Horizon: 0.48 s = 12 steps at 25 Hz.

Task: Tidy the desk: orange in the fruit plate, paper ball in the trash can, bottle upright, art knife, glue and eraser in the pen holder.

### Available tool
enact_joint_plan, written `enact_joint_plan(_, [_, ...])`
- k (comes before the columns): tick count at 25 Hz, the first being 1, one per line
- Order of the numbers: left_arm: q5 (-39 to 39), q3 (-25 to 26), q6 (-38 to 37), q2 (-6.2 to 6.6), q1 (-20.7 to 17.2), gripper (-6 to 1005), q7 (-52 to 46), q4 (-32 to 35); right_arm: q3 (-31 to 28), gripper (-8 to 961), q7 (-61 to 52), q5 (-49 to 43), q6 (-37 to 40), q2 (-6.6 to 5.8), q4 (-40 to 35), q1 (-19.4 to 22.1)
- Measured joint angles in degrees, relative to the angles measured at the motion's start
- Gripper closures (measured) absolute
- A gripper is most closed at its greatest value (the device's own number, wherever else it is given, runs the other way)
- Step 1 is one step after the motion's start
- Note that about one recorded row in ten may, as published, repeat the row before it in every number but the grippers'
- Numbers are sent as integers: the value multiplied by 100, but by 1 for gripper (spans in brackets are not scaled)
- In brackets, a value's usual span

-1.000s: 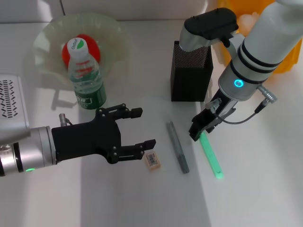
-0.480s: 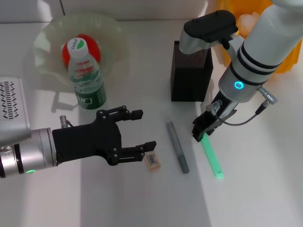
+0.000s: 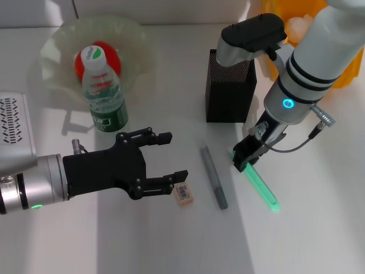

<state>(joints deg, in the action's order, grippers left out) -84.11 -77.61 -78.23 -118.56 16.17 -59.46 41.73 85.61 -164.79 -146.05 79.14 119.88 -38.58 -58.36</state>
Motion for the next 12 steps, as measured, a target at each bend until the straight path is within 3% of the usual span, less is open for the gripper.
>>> enact_joint_plan(5, [0,0,0,0,0,211,2,1,152,660,21,-14,29,0,-2,0])
enact_joint_plan(12, [0,0,0,0,5,211,5,1,324,769,20,6,41,0,-231,89])
